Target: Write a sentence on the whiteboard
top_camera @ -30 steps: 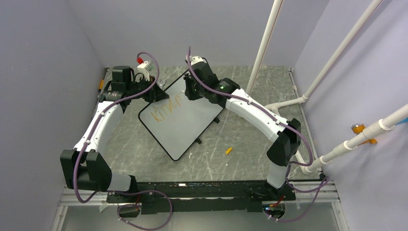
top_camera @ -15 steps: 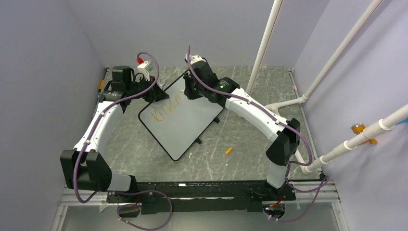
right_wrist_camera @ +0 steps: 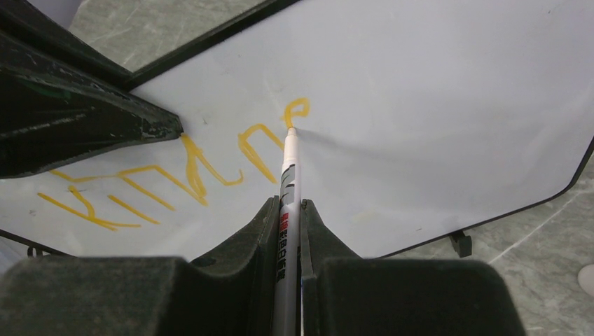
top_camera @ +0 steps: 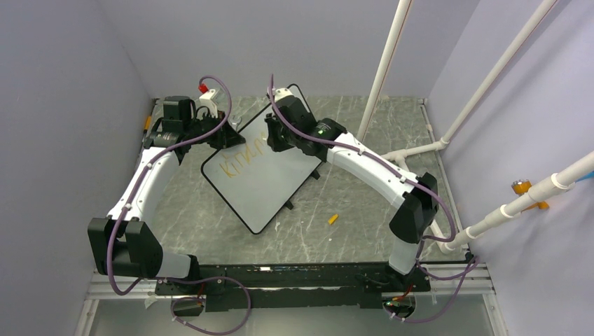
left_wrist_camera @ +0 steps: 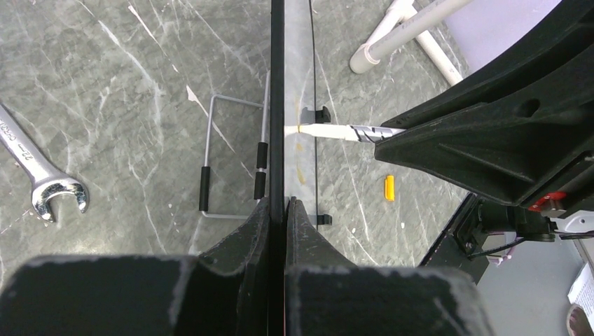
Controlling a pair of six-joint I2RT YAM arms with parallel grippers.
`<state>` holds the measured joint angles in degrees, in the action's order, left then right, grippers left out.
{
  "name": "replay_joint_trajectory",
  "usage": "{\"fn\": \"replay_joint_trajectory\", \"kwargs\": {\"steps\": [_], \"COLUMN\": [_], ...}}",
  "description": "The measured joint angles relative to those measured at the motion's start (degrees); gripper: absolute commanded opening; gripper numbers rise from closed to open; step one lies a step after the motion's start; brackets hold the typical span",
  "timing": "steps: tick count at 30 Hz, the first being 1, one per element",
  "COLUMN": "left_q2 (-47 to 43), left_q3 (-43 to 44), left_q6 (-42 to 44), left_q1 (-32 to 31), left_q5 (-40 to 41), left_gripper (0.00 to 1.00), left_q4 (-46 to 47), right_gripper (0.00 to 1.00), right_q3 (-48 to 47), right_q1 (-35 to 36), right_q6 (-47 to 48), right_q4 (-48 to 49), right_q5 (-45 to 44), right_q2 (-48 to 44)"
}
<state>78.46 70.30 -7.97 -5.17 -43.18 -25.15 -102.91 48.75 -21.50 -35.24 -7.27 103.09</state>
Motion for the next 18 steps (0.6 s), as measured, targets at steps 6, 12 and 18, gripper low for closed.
{"fn": "replay_joint_trajectory", "kwargs": {"steps": [6, 12, 18], "left_q2": [0.0, 0.0, -0.4], "left_q3": [0.0, 0.0, 0.0], "left_q6": [0.0, 0.0, 0.0], "left_q1": [0.0, 0.0, -0.6], "left_q5": [0.0, -0.2, -1.1], "left_gripper": [0.00, 0.00, 0.00], "left_q4": [0.0, 0.1, 0.5], "right_gripper": [0.00, 0.00, 0.00], "right_q3": [3.0, 2.8, -0.9], "right_q1": [0.1, -0.3, -2.0], "right_q6": [-0.1, 0.1, 1.0], "right_q4": [0.1, -0.7, -2.0], "right_q5": [-0.3, -1.3, -2.8], "right_q2": [-1.0, -1.1, -1.0]}}
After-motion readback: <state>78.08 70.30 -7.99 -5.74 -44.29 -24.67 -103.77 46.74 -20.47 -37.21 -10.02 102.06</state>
